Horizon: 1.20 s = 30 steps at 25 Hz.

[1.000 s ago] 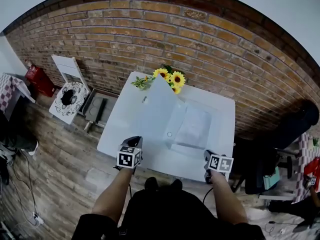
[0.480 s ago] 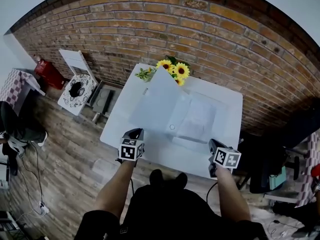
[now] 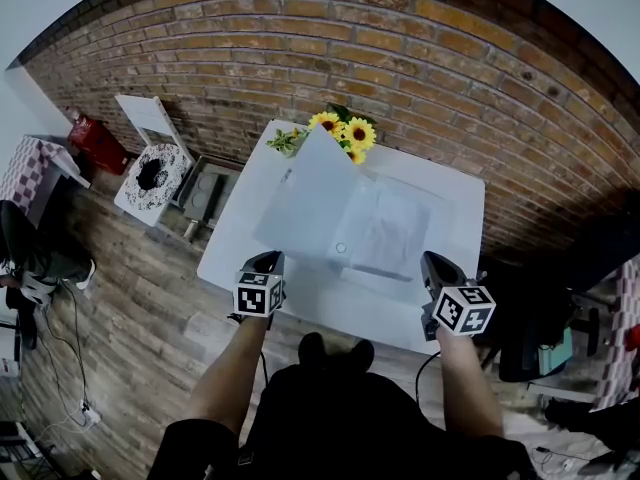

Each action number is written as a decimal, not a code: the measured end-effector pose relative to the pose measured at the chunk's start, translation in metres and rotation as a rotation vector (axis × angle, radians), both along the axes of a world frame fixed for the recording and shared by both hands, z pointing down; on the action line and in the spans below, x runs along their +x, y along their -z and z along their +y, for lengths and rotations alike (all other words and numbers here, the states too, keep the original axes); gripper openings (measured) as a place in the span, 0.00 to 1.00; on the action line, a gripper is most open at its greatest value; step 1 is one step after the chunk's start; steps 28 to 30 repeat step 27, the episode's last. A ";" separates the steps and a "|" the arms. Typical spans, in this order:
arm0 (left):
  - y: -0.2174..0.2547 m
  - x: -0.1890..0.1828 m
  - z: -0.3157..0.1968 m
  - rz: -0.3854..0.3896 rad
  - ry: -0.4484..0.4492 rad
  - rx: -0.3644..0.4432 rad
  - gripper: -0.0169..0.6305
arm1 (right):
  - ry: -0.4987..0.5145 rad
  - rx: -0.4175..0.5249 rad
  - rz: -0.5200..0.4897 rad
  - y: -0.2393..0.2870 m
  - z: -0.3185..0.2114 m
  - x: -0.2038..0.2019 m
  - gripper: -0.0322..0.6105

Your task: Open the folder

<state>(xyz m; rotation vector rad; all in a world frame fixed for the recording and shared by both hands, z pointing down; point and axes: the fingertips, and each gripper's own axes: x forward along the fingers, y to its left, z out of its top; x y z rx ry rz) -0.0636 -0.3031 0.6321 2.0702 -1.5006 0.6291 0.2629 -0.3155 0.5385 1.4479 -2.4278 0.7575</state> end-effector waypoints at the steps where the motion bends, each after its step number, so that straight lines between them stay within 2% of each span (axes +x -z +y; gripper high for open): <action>1: 0.000 0.000 0.000 0.005 0.005 -0.003 0.06 | 0.004 0.007 0.000 0.002 -0.001 -0.001 0.07; 14: 0.001 0.003 0.002 0.020 0.001 -0.001 0.06 | 0.057 0.070 0.025 0.017 0.001 -0.013 0.07; 30: 0.000 0.002 0.010 0.029 -0.005 -0.005 0.06 | 0.092 0.060 0.043 0.014 0.003 -0.021 0.07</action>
